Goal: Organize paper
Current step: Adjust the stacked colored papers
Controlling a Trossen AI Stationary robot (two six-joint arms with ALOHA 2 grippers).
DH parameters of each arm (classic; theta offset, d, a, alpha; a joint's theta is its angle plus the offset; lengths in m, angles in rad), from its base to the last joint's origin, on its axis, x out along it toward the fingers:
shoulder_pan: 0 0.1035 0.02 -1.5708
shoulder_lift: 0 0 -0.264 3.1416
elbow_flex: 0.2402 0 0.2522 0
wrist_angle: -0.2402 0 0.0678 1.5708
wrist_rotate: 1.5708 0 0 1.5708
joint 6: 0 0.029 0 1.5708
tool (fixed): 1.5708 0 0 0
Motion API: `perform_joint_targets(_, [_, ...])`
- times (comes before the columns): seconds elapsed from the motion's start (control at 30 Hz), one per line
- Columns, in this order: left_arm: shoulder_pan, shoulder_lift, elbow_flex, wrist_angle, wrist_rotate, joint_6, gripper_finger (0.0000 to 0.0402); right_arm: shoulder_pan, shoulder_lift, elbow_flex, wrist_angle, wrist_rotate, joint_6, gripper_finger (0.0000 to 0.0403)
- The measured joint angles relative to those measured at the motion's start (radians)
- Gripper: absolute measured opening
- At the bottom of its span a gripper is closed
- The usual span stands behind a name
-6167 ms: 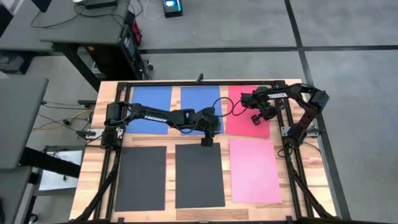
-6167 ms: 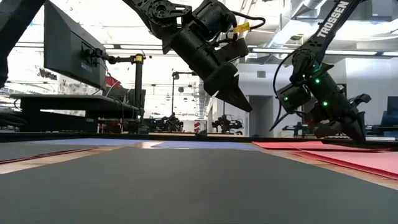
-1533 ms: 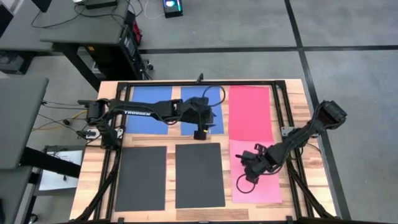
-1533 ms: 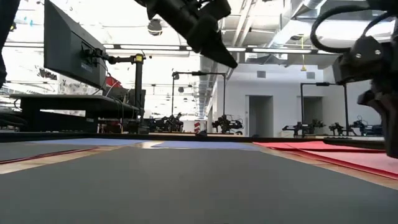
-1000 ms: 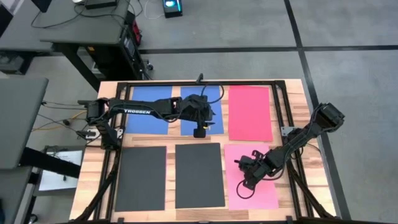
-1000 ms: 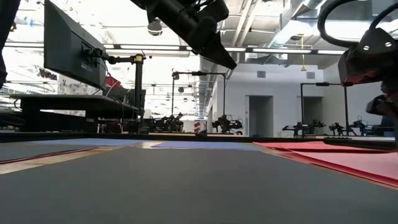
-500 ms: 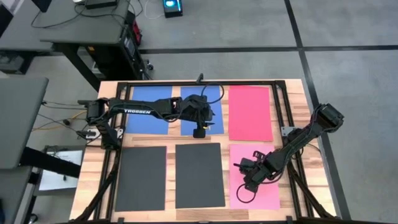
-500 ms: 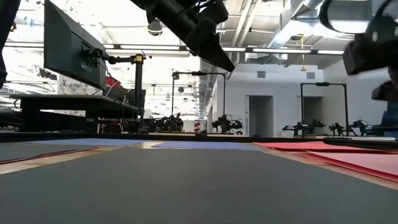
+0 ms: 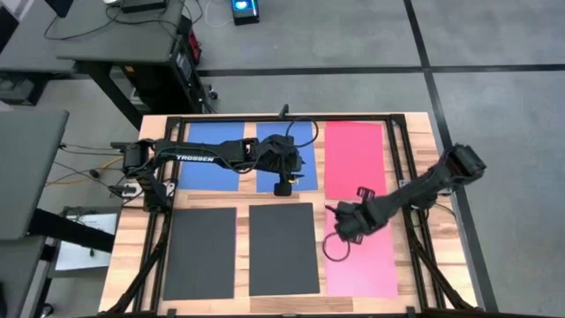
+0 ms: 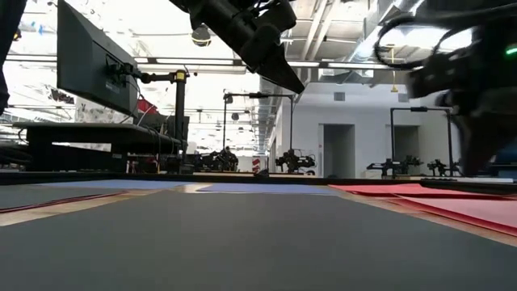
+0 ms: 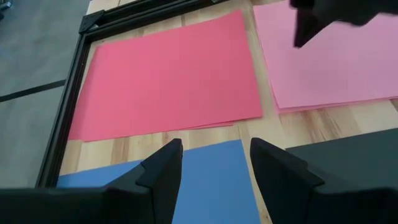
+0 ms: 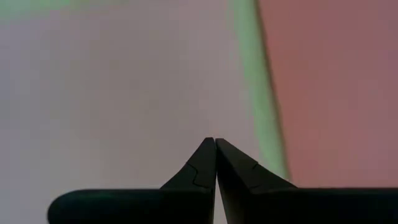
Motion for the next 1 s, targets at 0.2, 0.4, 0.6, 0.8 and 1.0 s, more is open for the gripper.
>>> perform_joint_targets(0.2, [0.000, 0.000, 0.000, -0.003, 0.000, 0.000, 0.0173, -0.132, 0.000, 0.000, 0.053, -0.006, -0.167, 0.0000])
perform_joint_targets(0.4, [0.000, 0.000, 0.000, -0.014, 0.000, 0.000, 0.0173, -0.215, -0.001, -0.001, 0.105, -0.020, -0.279, 0.0000])
perform_joint_targets(0.6, [0.000, 0.000, 0.000, -0.037, -0.001, 0.000, 0.0173, -0.273, -0.127, -0.149, 0.295, -0.086, -0.325, 0.0000])
perform_joint_targets(0.8, [0.000, 0.001, 0.000, -0.025, -0.001, 0.004, 0.0173, -0.284, -0.308, -0.284, 0.389, -0.145, -0.308, 0.0000])
perform_joint_targets(1.0, [-0.001, 0.001, 0.000, 0.003, -0.001, -0.006, 0.0173, -0.293, -0.271, -0.316, 0.389, -0.147, -0.305, 0.0000])
